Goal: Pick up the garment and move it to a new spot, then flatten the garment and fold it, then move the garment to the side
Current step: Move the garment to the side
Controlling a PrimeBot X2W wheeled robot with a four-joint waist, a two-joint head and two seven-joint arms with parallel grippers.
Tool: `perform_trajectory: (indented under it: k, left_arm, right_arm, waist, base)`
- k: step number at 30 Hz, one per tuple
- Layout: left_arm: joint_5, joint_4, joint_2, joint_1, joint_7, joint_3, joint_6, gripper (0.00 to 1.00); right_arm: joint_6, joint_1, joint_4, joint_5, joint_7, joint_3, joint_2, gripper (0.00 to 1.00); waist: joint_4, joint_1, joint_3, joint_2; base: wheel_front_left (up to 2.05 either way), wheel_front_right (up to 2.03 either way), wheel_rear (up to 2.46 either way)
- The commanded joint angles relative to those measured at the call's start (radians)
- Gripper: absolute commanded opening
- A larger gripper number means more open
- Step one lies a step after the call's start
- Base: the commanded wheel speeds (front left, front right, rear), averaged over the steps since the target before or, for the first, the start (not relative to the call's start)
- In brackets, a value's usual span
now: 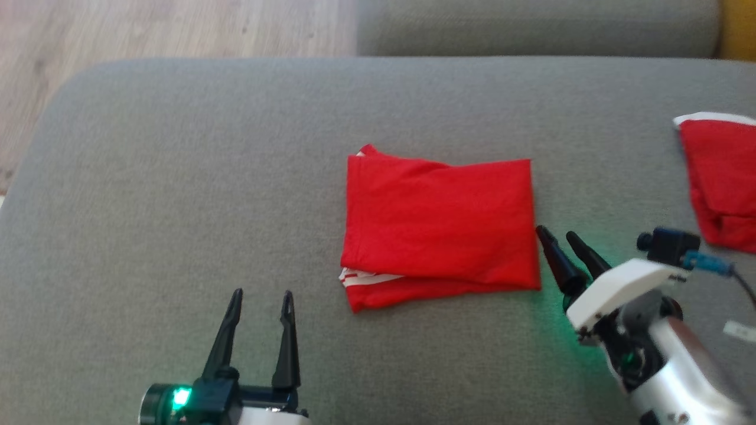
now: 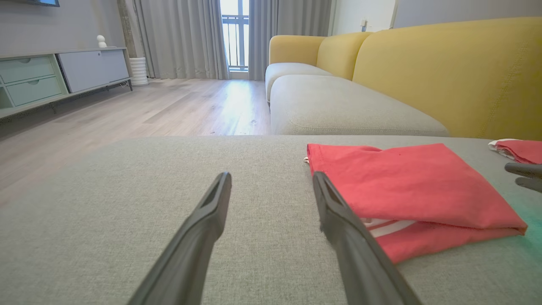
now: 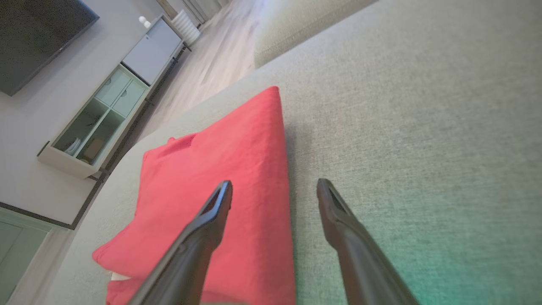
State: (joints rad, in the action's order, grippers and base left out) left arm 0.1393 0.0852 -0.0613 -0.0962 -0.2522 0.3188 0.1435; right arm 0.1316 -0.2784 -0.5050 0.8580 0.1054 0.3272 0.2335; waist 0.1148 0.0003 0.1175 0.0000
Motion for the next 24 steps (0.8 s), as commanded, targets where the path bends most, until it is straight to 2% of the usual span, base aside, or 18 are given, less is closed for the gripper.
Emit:
perform_trajectory:
  k: [1, 8, 9, 11, 12, 17, 24]
  left_arm:
    - [-0.010, -0.025, 0.009, 0.036, -0.010, -0.025, -0.003, 1.00]
    - [-0.024, -0.023, 0.010, 0.075, -0.010, -0.001, 0.003, 1.00]
    - [-0.025, -0.023, 0.010, 0.079, -0.010, 0.004, 0.004, 1.00]
    - [-0.024, -0.024, 0.011, 0.088, -0.010, 0.014, 0.007, 1.00]
    - [-0.023, -0.025, 0.011, 0.092, -0.010, 0.016, 0.009, 1.00]
    - [-0.020, -0.032, 0.011, 0.106, -0.010, 0.024, 0.015, 1.00]
    - [-0.033, -0.048, 0.011, 0.135, -0.010, 0.022, 0.012, 1.00]
  right_arm:
    - [-0.001, -0.030, 0.016, 0.021, 0.013, 0.020, 0.013, 1.00]
    - [-0.001, -0.096, -0.051, 0.179, 0.112, 0.037, 0.024, 1.00]
    - [-0.001, -0.100, -0.053, 0.197, 0.120, 0.043, 0.025, 0.87]
    - [-0.001, -0.106, -0.048, 0.224, 0.126, 0.056, 0.030, 0.04]
    - [-0.001, -0.108, -0.043, 0.235, 0.124, 0.062, 0.034, 0.00]
    - [-0.001, -0.123, -0.004, 0.262, 0.093, 0.078, 0.090, 0.00]
    - [-0.001, -0.195, 0.061, 0.246, 0.077, 0.068, 0.248, 0.00]
  waist:
    - [0.017, -0.0003, 0.020, 0.0000]
    - [0.031, -0.0003, 0.057, 0.0000]
    - [0.033, -0.0003, 0.060, 0.0000]
    - [0.034, -0.0003, 0.067, 0.0000]
    - [0.033, -0.0003, 0.070, 0.0000]
    - [0.011, -0.0003, 0.092, 0.0000]
    - [-0.072, -0.0003, 0.154, 0.0000]
  base:
    - [0.00, 0.00, 0.00]
    - [0.00, 0.00, 0.00]
    - [0.00, 0.00, 0.00]
    - [0.00, 0.00, 0.00]
    - [0.00, 0.00, 0.00]
    - [0.00, 0.00, 0.00]
    - [0.00, 0.00, 0.00]
